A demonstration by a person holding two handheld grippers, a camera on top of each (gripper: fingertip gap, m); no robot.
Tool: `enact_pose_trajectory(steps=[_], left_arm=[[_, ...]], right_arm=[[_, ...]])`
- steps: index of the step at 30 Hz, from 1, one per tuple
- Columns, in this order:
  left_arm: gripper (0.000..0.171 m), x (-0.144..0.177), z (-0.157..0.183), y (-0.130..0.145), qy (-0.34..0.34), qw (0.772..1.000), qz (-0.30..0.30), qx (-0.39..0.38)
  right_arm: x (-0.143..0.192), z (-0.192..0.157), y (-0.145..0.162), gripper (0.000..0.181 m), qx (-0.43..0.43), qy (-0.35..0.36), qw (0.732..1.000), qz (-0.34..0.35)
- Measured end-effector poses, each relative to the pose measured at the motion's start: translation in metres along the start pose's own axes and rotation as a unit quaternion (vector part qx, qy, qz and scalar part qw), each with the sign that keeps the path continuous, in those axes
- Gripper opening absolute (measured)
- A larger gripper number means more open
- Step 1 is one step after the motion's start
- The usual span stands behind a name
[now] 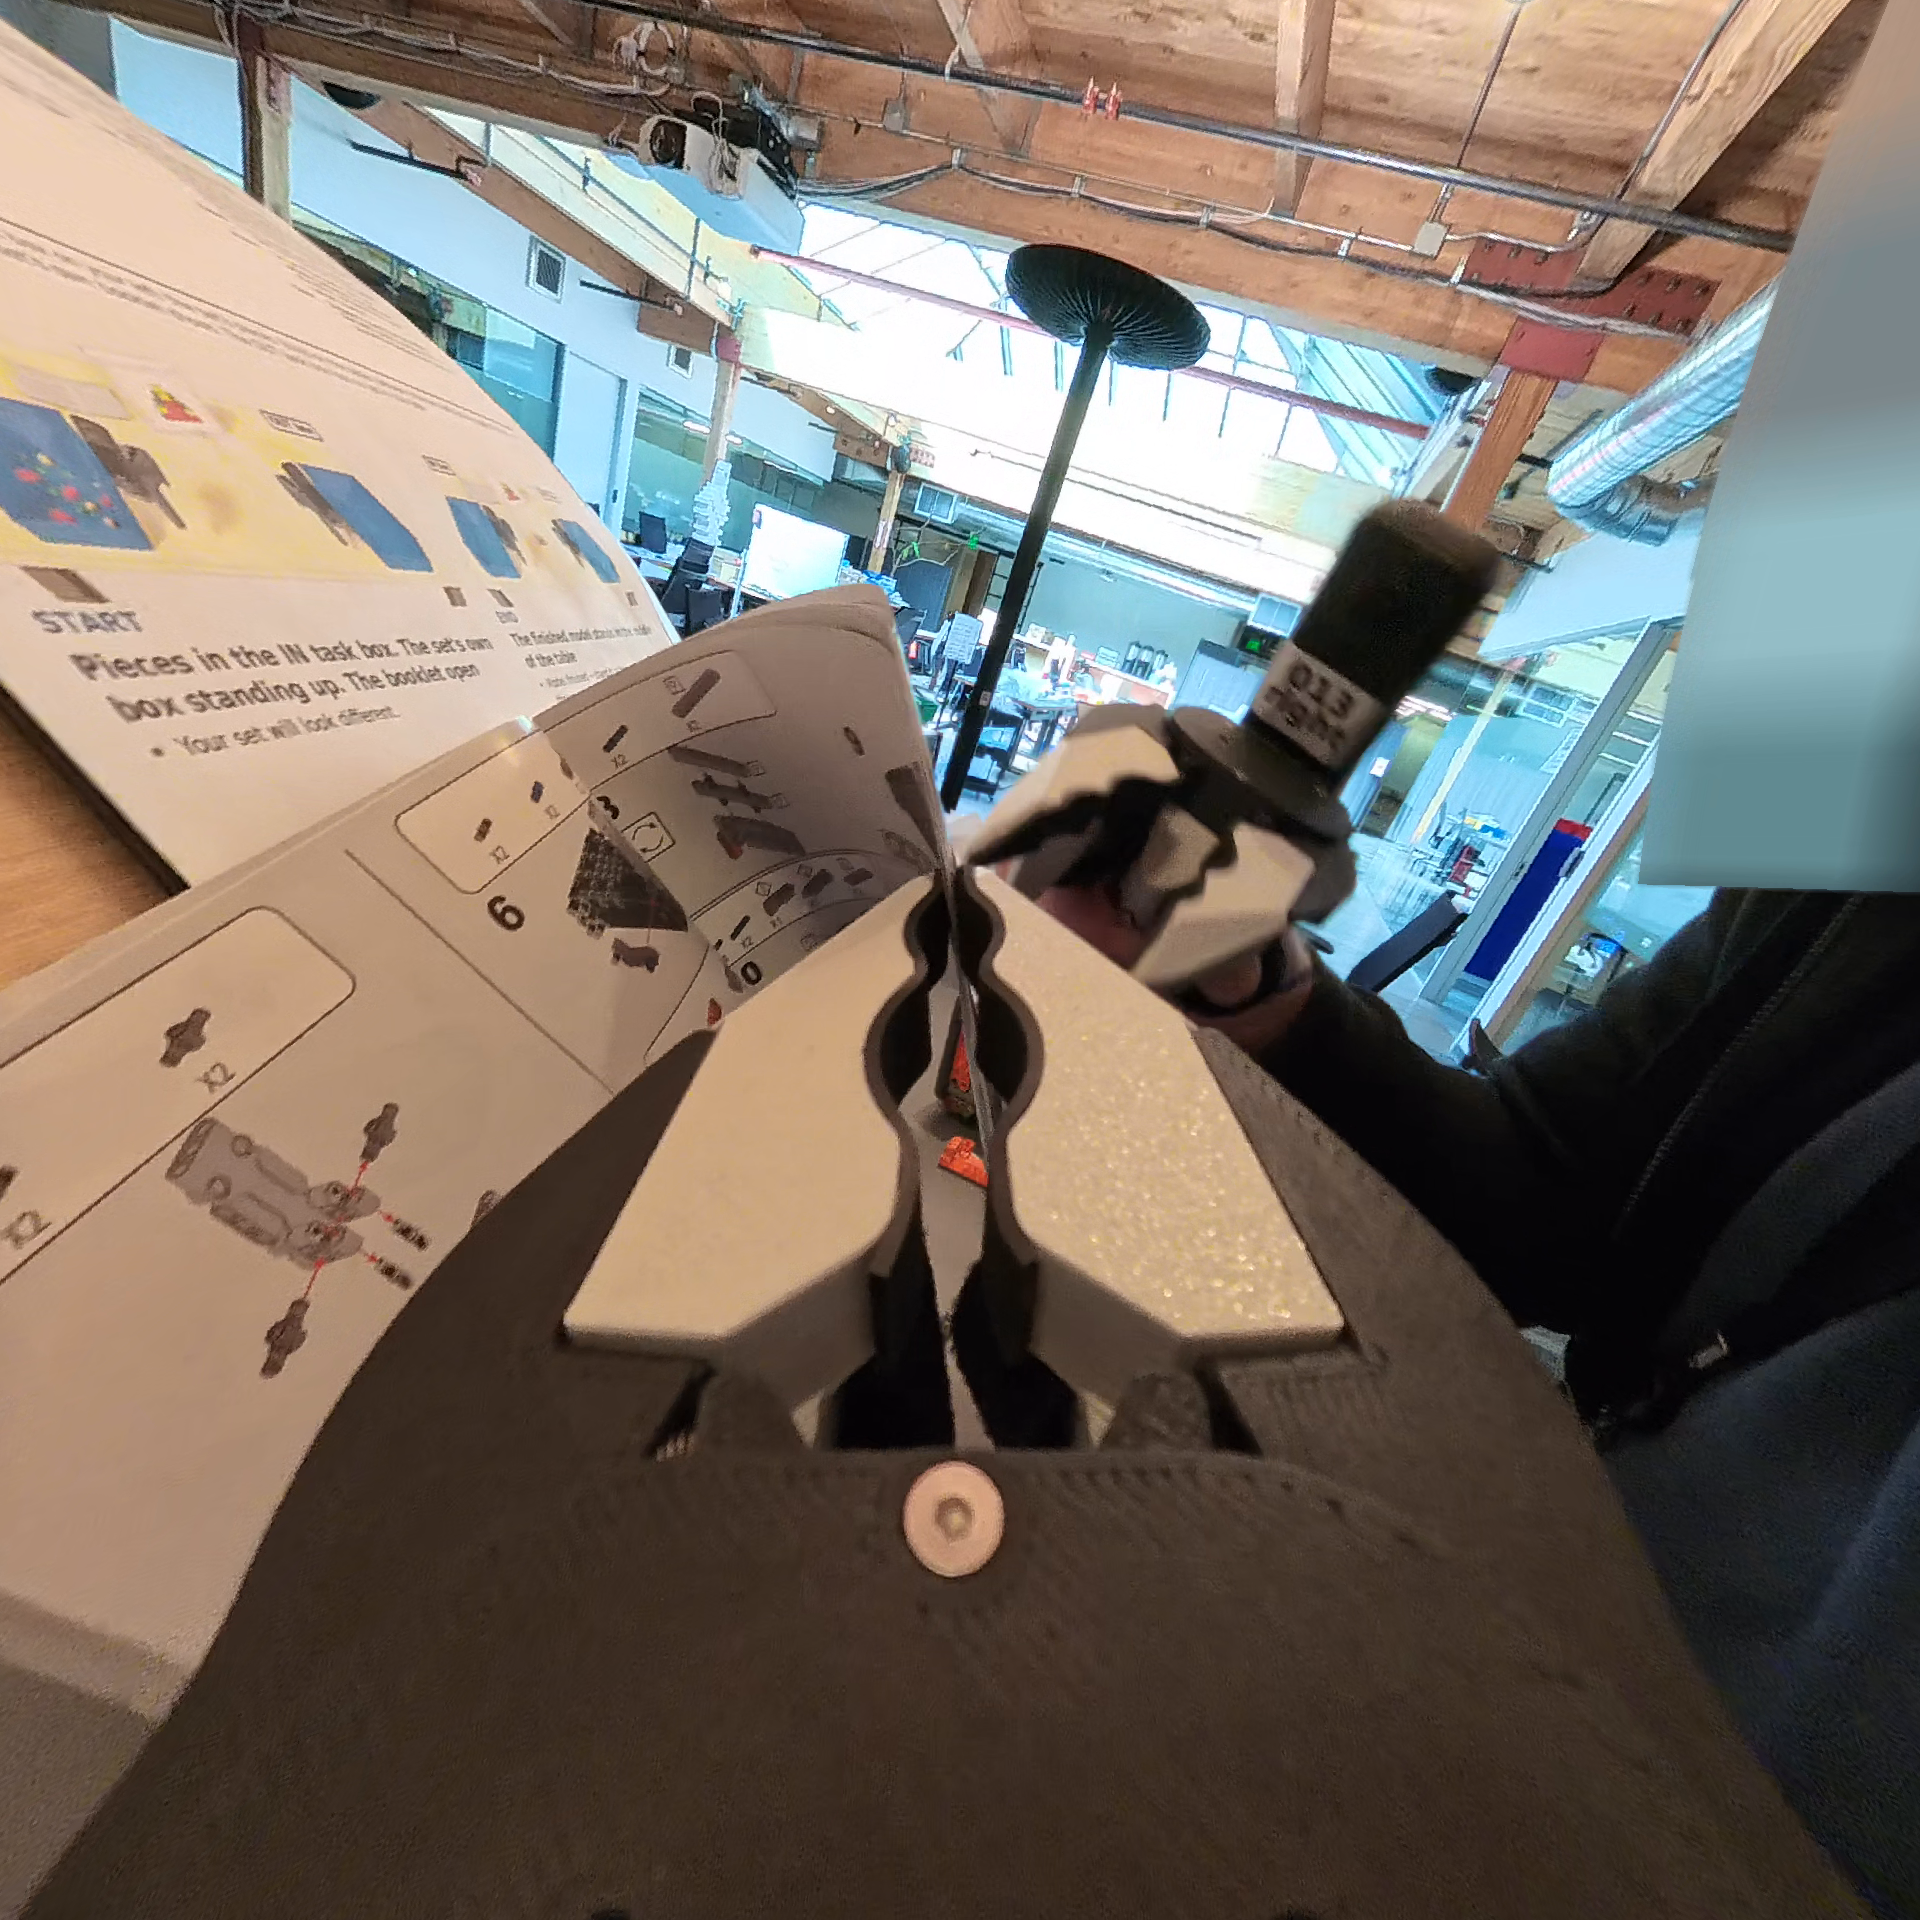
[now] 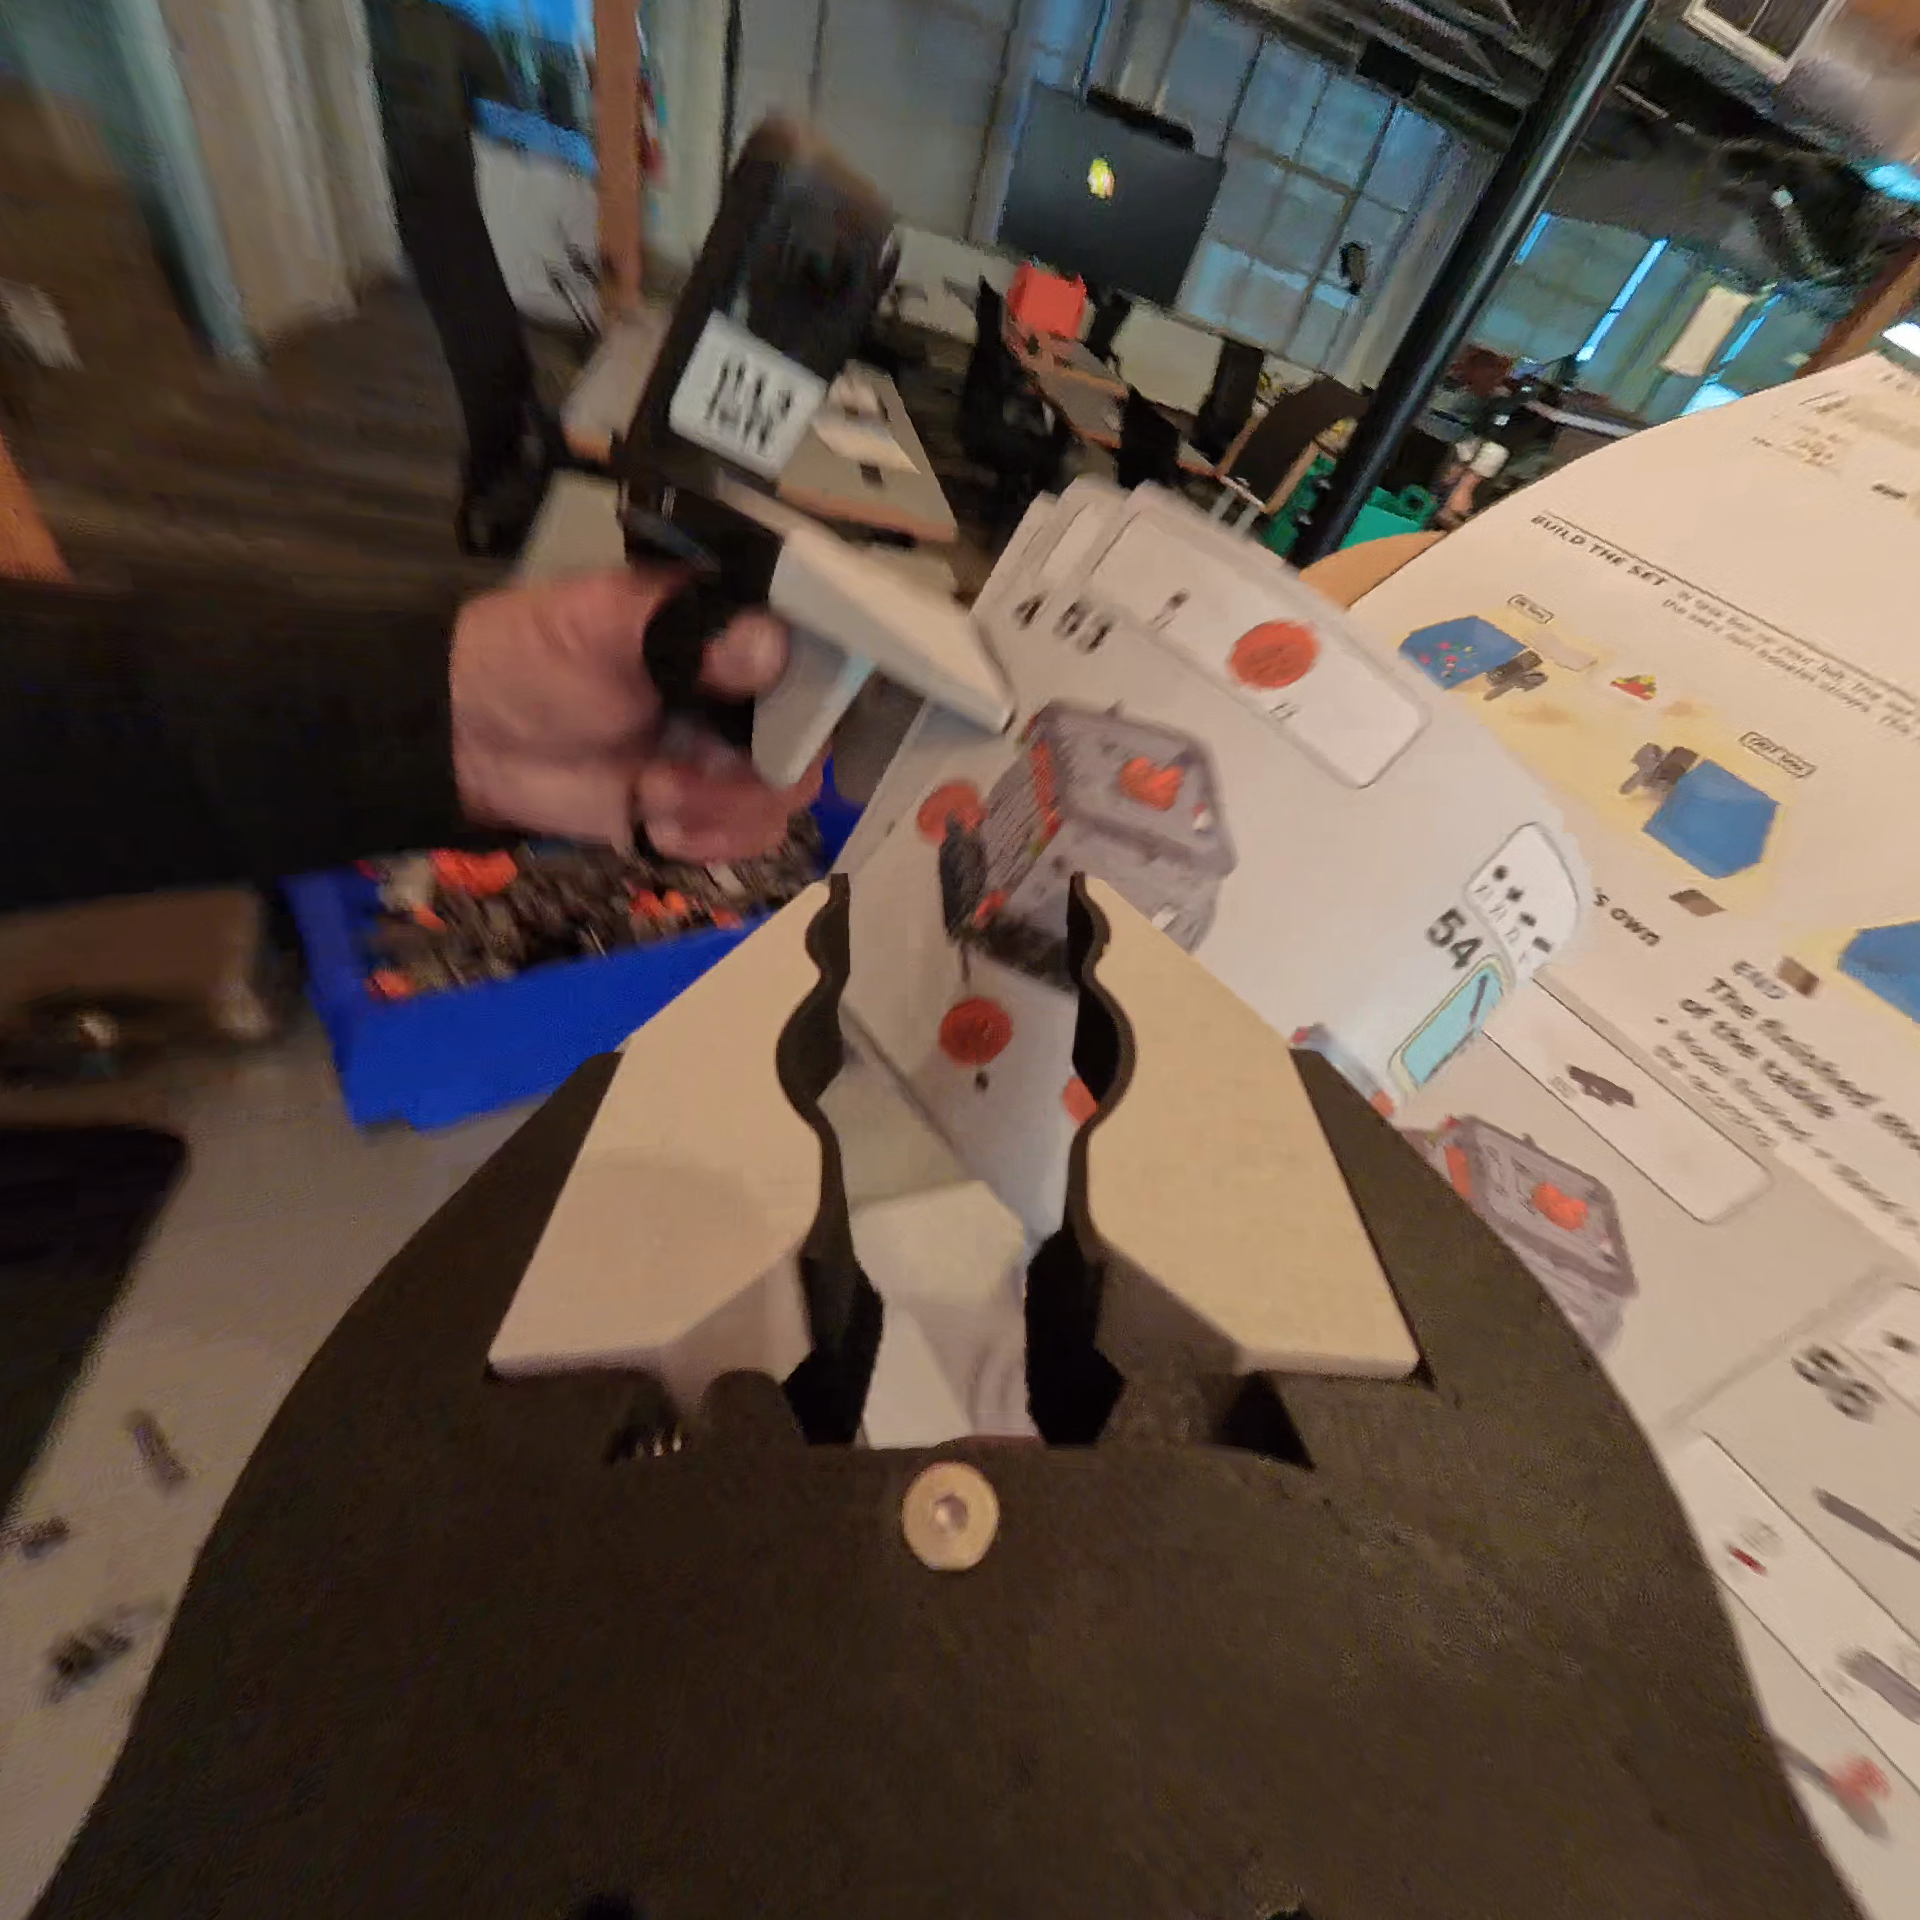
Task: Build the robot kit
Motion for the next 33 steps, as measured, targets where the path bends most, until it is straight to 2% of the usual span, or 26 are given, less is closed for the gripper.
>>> enact_pose_trajectory(steps=[2,8,15,22,28,33], left_arm=[[0.0,-0.005,0.0,-0.001,0.006,1.0,0.005,0.006],[0.0,-0.024,0.0,0.0,0.027,0.999,0.013,0.024],[0.0,-0.041,0.004,-0.002,0.044,0.998,0.028,0.039],[0.0,-0.048,0.004,0.0,0.044,0.997,0.034,0.052],[0.0,-0.044,0.002,-0.001,0.034,0.998,0.035,0.051],[0.0,-0.02,-0.004,-0.004,0.0,0.998,0.03,0.052]], right_arm=[[0.004,-0.012,0.011,0.04,0.052,0.025,0.998,-0.024],[0.001,-0.021,0.022,0.058,0.02,0.09,0.995,-0.024],[0.01,-0.02,0.016,0.061,-0.007,0.203,0.979,0.001],[0.017,-0.006,0.02,0.06,-0.034,0.233,0.972,0.015],[0.034,0.011,0.022,0.036,-0.05,0.223,0.973,0.03],[0.064,0.053,0.037,0.015,-0.107,0.244,0.963,0.029]])
Point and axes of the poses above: each gripper's, where its closed fingertips meet, x back along the fingers, y out of its underside, z = x × y across the jaws, the point moved 8 cm from there along x, back along the fingers, and after that the axes turned 10 degrees about y, right-handed, at the moved point
